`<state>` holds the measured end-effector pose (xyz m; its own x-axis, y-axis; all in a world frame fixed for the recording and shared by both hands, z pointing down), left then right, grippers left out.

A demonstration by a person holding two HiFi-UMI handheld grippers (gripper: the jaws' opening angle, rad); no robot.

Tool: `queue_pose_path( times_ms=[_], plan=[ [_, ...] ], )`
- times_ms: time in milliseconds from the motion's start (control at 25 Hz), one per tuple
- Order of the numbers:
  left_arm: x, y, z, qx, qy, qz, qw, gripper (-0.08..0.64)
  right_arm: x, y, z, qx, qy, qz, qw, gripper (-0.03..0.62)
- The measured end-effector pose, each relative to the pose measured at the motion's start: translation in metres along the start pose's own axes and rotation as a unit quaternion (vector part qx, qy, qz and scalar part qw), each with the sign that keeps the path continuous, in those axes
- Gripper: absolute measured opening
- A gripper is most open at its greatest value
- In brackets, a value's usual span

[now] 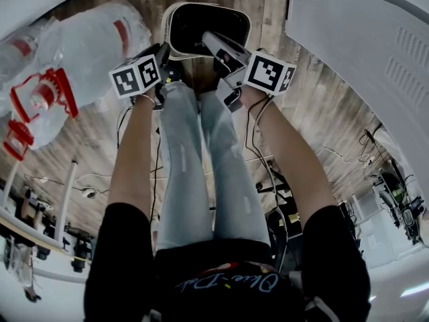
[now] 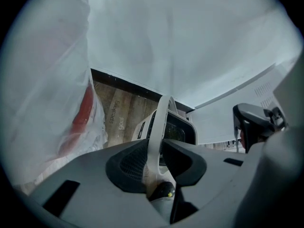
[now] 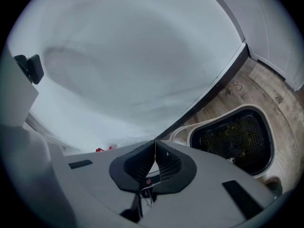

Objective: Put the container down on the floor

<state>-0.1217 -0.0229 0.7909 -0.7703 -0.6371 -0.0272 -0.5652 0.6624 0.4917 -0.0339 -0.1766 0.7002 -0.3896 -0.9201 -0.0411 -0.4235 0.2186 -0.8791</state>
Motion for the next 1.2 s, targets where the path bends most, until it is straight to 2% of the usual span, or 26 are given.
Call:
queue_pose_path(
  times_ms=[80,120,160,360,480,640,760,1200],
  plan=[
    [-0.002,0.006,0.003,0.033,-0.003,-0.005,0.9994,0.081,0.0,0.002,0.004,0.001,-0.001,0.003,1.0,0.002],
    [-0.003,0.011,0.006,0.05,-0.008,-0.002,0.9987,0.026,0.0,0.003,0.005,0.001,-0.001,0.005,1.0,0.002],
    [-0.003,0.015,0.009,0.058,-0.014,0.003,0.9982,0.023,0.0,0.005,0.006,0.003,-0.002,0.008,1.0,0.002],
    [-0.009,0.013,0.017,0.051,-0.015,0.003,0.9986,0.017,0.0,0.004,0.013,-0.002,-0.01,0.006,1.0,0.002],
    [-0.007,0.005,0.02,0.039,-0.021,-0.005,0.999,0.015,-0.001,0.007,0.017,-0.004,-0.013,0.009,1.0,0.002],
    [-0.003,-0.008,0.026,0.026,-0.026,-0.027,0.999,0.011,-0.002,0.014,0.021,-0.017,-0.008,0.042,0.999,0.002],
    [0.004,-0.027,0.035,-0.006,-0.044,-0.035,0.9984,0.005,0.0,0.021,0.026,-0.025,-0.014,0.059,0.998,0.002],
    [0.031,-0.093,0.077,-0.068,-0.089,-0.119,0.9866,0.005,0.006,0.049,0.06,-0.046,-0.063,0.094,0.993,0.0]
  ],
)
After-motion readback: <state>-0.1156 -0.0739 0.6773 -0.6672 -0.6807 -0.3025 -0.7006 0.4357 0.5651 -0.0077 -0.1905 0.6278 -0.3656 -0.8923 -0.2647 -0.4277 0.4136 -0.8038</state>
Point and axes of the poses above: the fingertips, and each gripper's own axes: z backward along the fingers, y to its left, x out of its top, the point moved 4 cm from there along z, backward along the fingers, and after that the axes turned 8 degrees about y, right-handed, at the moved point
